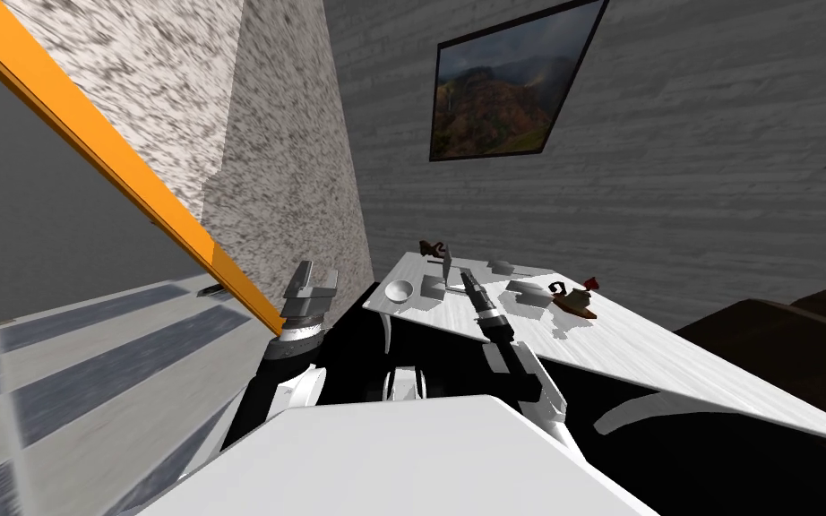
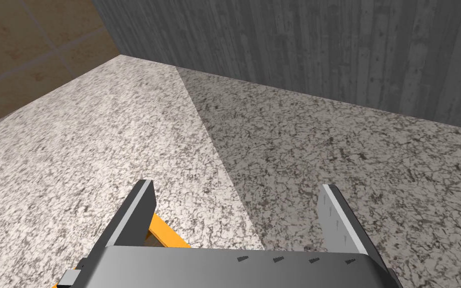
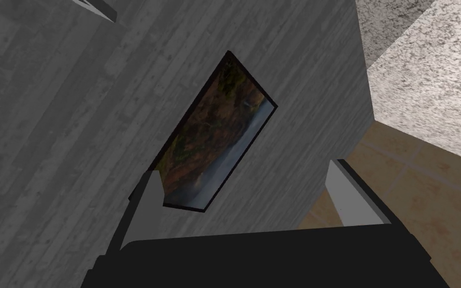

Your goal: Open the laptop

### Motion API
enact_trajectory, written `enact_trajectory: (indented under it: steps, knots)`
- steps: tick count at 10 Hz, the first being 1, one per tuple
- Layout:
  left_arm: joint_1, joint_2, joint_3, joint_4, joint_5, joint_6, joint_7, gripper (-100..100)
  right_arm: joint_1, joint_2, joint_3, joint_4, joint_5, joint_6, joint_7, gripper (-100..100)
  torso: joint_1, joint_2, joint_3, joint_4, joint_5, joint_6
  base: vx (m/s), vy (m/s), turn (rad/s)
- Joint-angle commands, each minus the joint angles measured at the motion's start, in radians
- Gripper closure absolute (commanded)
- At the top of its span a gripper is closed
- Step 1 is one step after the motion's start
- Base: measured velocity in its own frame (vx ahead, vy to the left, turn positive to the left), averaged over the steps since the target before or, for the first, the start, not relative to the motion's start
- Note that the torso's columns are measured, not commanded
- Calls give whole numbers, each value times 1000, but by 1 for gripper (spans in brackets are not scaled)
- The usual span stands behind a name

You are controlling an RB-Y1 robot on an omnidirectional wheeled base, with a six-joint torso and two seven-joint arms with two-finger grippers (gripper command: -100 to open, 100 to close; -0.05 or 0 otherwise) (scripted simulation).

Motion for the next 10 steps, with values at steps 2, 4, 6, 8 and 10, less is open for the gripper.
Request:
enact_trajectory:
  steps: [2, 4, 6, 8, 10]
  knots:
    - [0, 0, 0, 0, 0, 0, 0, 0, -63, -18, -21, 101, 95, 69, 95, -100, -1, 1, 0, 0, 0, 0, 11, 55, 31]
    - [0, 0, 0, 0, 0, 0, 0, 0, -89, -25, -30, 143, 132, 94, 130, -100, 0, 0, 0, 0, 0, 0, 17, 64, 52]
    - [0, 0, 0, 0, 0, 0, 0, 0, -115, -33, -39, 187, 168, 119, 166, -100, -1, 0, 0, 0, 0, 0, 11, 45, 33]
    - [0, 0, 0, 0, 0, 0, 0, 0, -142, -41, -48, 231, 205, 144, 202, -100, 0, 0, 0, 0, 0, 0, 11, 45, 38]
    - [0, 0, 0, 0, 0, 0, 0, 0, -168, -48, -58, 275, 242, 170, 238, -100, 0, 0, 0, 0, 0, 0, 13, 44, 36]
